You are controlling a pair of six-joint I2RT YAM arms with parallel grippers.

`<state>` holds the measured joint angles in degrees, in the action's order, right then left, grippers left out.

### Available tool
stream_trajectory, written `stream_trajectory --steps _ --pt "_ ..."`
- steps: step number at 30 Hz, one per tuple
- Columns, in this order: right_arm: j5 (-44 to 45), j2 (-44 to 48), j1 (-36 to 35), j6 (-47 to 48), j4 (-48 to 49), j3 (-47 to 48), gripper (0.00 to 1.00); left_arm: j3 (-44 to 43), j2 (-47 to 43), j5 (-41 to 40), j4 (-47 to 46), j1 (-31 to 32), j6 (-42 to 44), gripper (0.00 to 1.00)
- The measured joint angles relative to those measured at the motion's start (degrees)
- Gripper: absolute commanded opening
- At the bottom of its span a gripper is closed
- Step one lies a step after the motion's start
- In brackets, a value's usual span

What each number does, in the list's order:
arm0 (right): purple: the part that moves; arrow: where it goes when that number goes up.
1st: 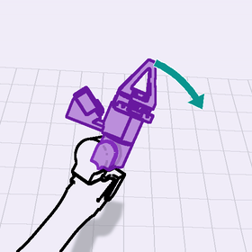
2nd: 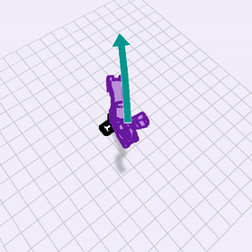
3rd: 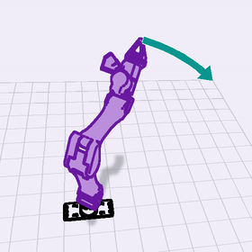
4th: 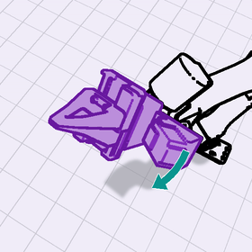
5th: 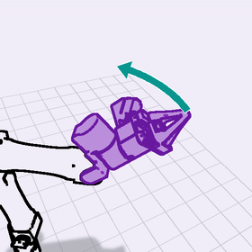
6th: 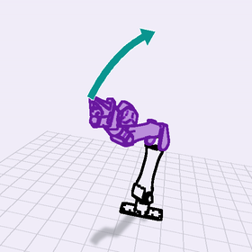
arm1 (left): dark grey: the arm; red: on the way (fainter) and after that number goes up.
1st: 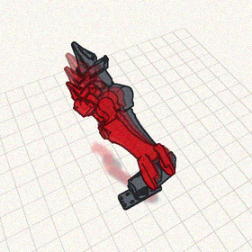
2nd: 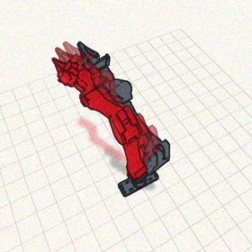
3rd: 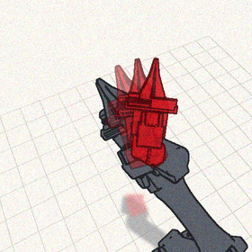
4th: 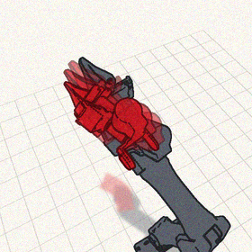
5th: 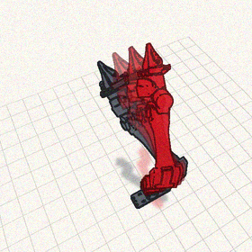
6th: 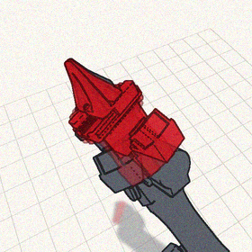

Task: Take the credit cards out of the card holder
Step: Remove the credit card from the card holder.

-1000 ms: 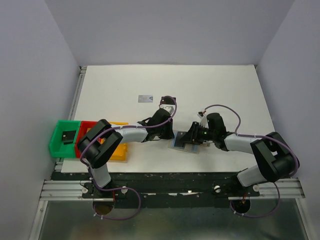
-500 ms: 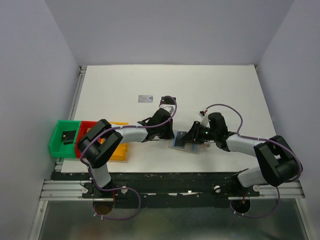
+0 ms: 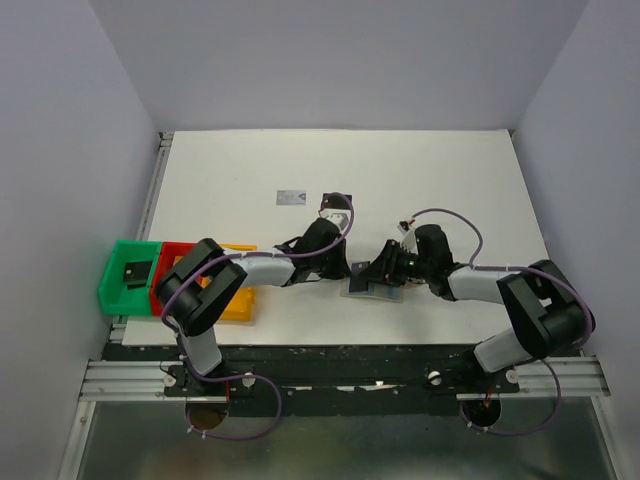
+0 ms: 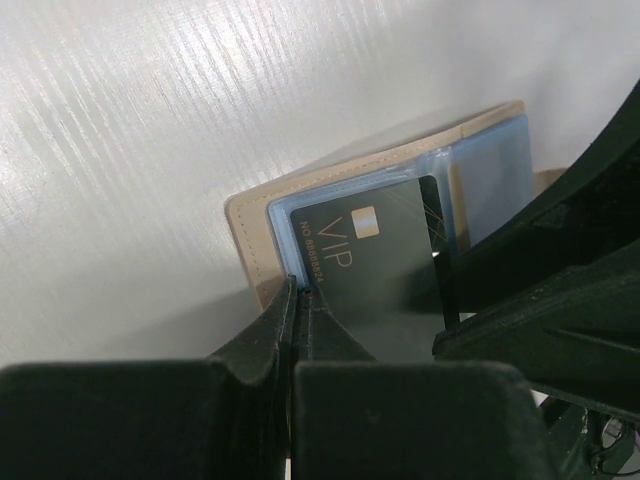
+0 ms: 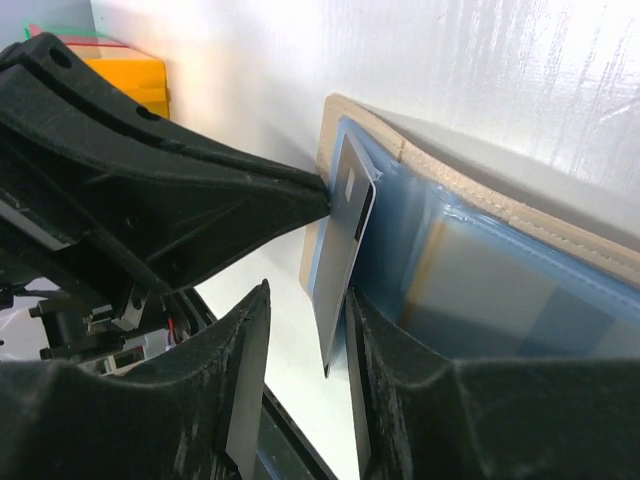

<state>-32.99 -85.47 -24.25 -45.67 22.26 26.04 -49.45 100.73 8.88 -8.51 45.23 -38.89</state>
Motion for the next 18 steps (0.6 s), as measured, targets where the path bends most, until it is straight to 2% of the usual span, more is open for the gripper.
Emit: stream_trajectory --steps 18 --pt "-4.98 -9.03 0.26 -4.83 9.46 0.39 0.44 1.16 0.28 1.53 -3.13 0.00 -0.07 0.00"
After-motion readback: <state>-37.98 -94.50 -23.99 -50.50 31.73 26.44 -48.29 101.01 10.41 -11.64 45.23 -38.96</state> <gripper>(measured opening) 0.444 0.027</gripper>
